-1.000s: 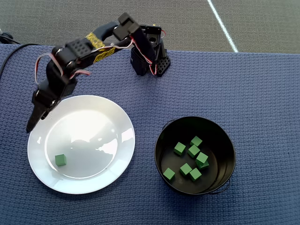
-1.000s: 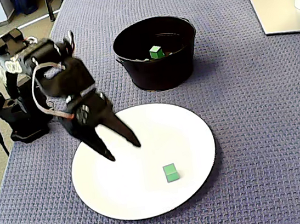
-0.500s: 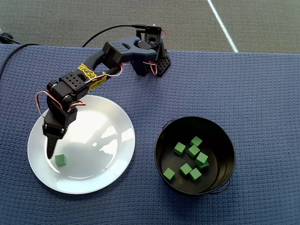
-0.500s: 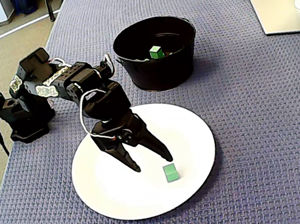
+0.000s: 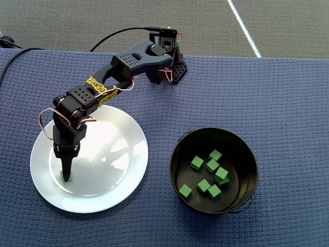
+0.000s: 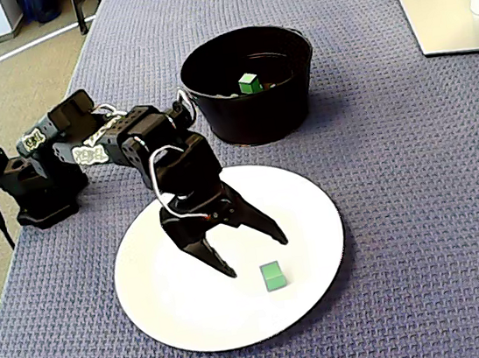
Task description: Pick up the items on the white plate and put them in the black container.
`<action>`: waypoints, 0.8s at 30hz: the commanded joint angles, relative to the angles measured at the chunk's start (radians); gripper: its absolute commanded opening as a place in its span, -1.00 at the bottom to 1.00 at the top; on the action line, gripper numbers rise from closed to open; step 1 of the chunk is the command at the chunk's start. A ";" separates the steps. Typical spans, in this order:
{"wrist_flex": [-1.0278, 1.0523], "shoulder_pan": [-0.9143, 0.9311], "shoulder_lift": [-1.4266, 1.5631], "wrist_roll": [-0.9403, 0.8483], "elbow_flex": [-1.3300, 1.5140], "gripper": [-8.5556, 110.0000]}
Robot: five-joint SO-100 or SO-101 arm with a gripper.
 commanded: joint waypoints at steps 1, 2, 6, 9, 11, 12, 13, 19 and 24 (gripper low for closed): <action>-0.057 0.023 0.005 -0.018 -0.018 -0.33; -0.075 0.025 -0.002 -0.020 -0.009 -0.33; -0.141 0.028 -0.025 -0.035 0.034 -0.34; -0.172 0.025 -0.037 -0.038 0.066 -0.34; -0.195 0.021 -0.041 -0.038 0.089 -0.34; -0.198 0.020 -0.044 -0.038 0.095 -0.35; -0.198 0.017 -0.046 -0.038 0.101 -0.35; -0.192 -0.006 -0.043 -0.040 0.130 -0.43; -0.166 -0.021 -0.041 -0.029 0.133 -0.48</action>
